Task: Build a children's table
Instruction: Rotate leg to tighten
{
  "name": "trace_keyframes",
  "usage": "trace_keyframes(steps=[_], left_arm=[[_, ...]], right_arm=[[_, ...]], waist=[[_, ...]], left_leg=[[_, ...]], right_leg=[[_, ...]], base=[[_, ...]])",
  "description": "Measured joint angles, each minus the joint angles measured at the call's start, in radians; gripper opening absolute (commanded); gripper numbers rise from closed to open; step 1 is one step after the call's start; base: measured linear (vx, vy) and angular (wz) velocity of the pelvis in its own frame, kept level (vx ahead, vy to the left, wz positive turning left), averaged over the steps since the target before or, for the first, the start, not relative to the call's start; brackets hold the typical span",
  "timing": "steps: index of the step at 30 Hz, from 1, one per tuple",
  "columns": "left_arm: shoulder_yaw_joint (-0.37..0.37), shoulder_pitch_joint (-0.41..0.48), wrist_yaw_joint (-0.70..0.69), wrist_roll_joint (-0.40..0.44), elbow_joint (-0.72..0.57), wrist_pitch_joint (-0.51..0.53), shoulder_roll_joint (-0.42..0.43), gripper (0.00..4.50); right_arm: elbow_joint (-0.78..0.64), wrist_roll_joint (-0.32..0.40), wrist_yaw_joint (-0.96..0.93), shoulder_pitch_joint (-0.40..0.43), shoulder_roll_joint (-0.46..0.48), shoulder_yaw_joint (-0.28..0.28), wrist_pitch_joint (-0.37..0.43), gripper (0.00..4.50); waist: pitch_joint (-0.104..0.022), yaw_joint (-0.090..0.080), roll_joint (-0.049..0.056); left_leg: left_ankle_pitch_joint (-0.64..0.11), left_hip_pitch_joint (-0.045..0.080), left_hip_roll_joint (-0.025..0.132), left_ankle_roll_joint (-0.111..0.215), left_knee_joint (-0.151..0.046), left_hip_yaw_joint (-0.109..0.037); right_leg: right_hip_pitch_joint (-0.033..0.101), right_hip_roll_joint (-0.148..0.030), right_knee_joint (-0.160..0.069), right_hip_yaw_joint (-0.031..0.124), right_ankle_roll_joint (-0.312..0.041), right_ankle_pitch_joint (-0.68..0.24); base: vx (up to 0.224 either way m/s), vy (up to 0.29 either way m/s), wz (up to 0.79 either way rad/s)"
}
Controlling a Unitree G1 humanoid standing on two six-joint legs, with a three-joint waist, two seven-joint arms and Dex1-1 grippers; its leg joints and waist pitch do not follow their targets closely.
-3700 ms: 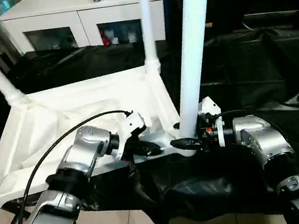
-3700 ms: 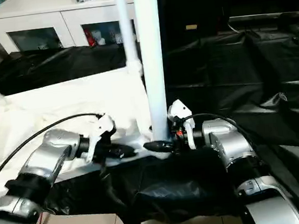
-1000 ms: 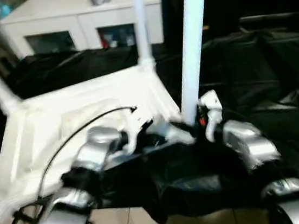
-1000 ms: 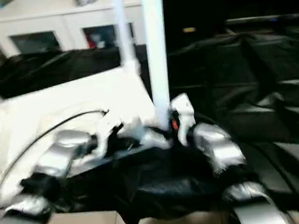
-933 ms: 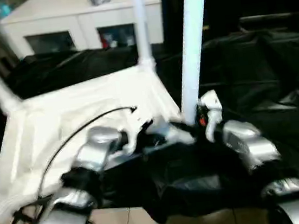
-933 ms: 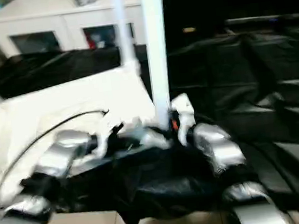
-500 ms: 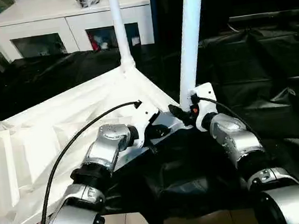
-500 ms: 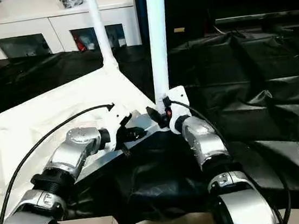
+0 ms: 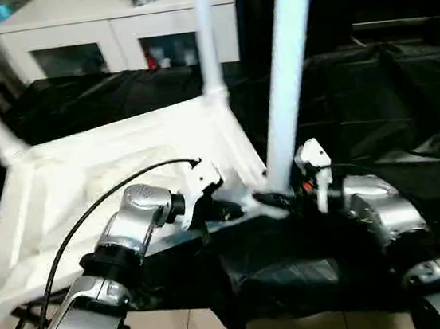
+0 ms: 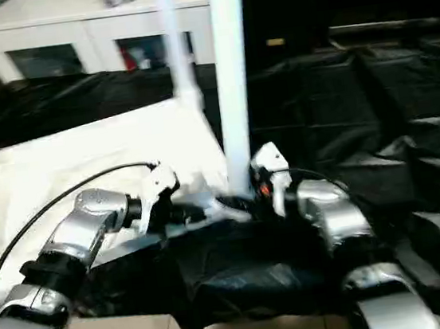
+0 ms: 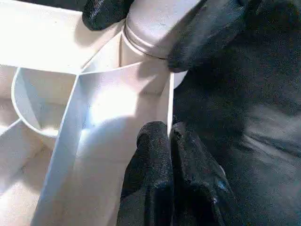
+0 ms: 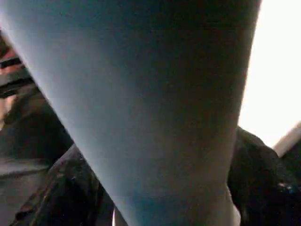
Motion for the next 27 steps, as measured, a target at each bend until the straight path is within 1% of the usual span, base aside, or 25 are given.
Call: trace_keyframes(steps=[3, 4, 6, 8, 11, 14, 20, 23, 24, 26, 27], left_arm=[[-0.004, 0.000, -0.038, -0.003, 0.000, -0.001, 0.009, 0.00], [-0.005, 0.000, -0.044, -0.003, 0.000, -0.002, 0.010, 0.00], [-0.008, 0.000, -0.058, -0.003, 0.000, -0.005, 0.011, 0.00], [-0.010, 0.000, -0.063, -0.003, 0.000, -0.007, 0.012, 0.00], [-0.017, 0.000, -0.072, -0.008, 0.000, -0.009, 0.014, 0.00], [-0.018, 0.000, -0.074, -0.009, 0.000, -0.009, 0.014, 0.00], [-0.016, 0.000, -0.053, -0.008, 0.002, -0.010, 0.010, 0.00], [0.014, -0.006, 0.050, 0.007, 0.028, -0.012, -0.014, 0.00], [0.022, -0.018, 0.106, 0.020, 0.044, -0.010, -0.029, 0.00], [0.032, -0.030, 0.177, 0.029, 0.060, -0.002, -0.053, 0.00], [0.046, -0.036, 0.231, 0.031, 0.072, 0.006, -0.076, 0.00]], right_arm=[[-0.026, 0.009, 0.045, 0.009, -0.012, 0.014, 0.022, 3.41], [-0.031, 0.012, 0.055, 0.012, -0.015, 0.015, 0.028, 3.28], [-0.046, 0.018, 0.067, 0.020, -0.018, 0.016, 0.043, 3.28], [-0.059, 0.019, 0.070, 0.026, -0.021, 0.017, 0.054, 3.02], [-0.077, 0.018, 0.080, 0.035, -0.028, 0.019, 0.065, 2.85], [-0.081, 0.018, 0.082, 0.038, -0.028, 0.019, 0.067, 2.71], [-0.099, 0.016, 0.041, 0.048, -0.020, 0.016, 0.076, 2.68], [-0.054, -0.014, -0.144, 0.035, 0.047, -0.027, 0.040, 2.66], [-0.016, -0.025, -0.252, 0.015, 0.079, -0.047, 0.024, 2.65], [0.035, -0.035, -0.385, -0.015, 0.114, -0.067, 0.011, 2.61], [0.076, -0.042, -0.485, -0.042, 0.144, -0.087, 0.002, 2.60]], waist=[[0.000, 0.003, 0.000], [0.000, 0.005, 0.001], [0.000, 0.008, 0.001], [0.001, 0.012, 0.001], [0.001, 0.017, 0.001], [0.001, 0.017, 0.001], [0.000, 0.017, 0.002], [-0.002, 0.012, 0.004], [-0.002, 0.004, 0.005], [-0.002, -0.009, 0.005], [-0.002, -0.017, 0.005]], left_leg=[[0.000, -0.001, 0.000, 0.000, 0.000, 0.000], [0.000, -0.001, 0.000, 0.000, 0.000, 0.000], [0.000, -0.001, 0.000, 0.000, 0.000, 0.000], [0.000, -0.001, 0.000, 0.000, 0.000, 0.000], [0.000, -0.001, 0.000, 0.000, 0.000, 0.000], [0.000, -0.001, 0.000, 0.000, 0.000, 0.000], [0.000, 0.000, 0.000, 0.000, 0.000, 0.000], [0.000, 0.003, 0.000, 0.000, 0.000, 0.000], [0.000, 0.004, -0.001, -0.001, 0.001, 0.000], [0.000, 0.004, -0.001, -0.001, 0.000, 0.000], [0.000, 0.004, -0.001, -0.001, 0.000, 0.000]], right_leg=[[0.000, 0.000, 0.000, 0.000, 0.000, 0.000], [0.000, 0.000, 0.000, 0.000, 0.000, 0.000], [-0.001, 0.000, 0.000, 0.000, 0.000, 0.000], [-0.001, 0.000, 0.000, 0.000, 0.000, 0.000], [0.000, 0.000, 0.000, 0.000, 0.000, 0.000], [0.000, 0.000, 0.000, 0.000, 0.000, 0.000], [0.000, 0.000, 0.000, 0.000, 0.000, 0.000], [0.002, 0.000, 0.002, 0.001, 0.000, 0.000], [0.002, 0.000, 0.002, 0.002, 0.000, 0.000], [0.002, 0.000, 0.002, 0.002, 0.002, -0.001], [0.002, 0.000, 0.002, 0.003, 0.003, -0.002]], base=[[0.000, 0.000, 0.00], [0.000, 0.000, 0.00], [0.000, 0.000, 0.00], [0.000, 0.000, 0.00], [0.000, 0.000, 0.00], [0.000, 0.000, 0.00], [0.000, 0.000, 0.00], [0.000, 0.000, 0.00], [0.000, 0.000, 0.00], [0.000, 0.000, 0.00], [0.000, 0.000, 0.00]])
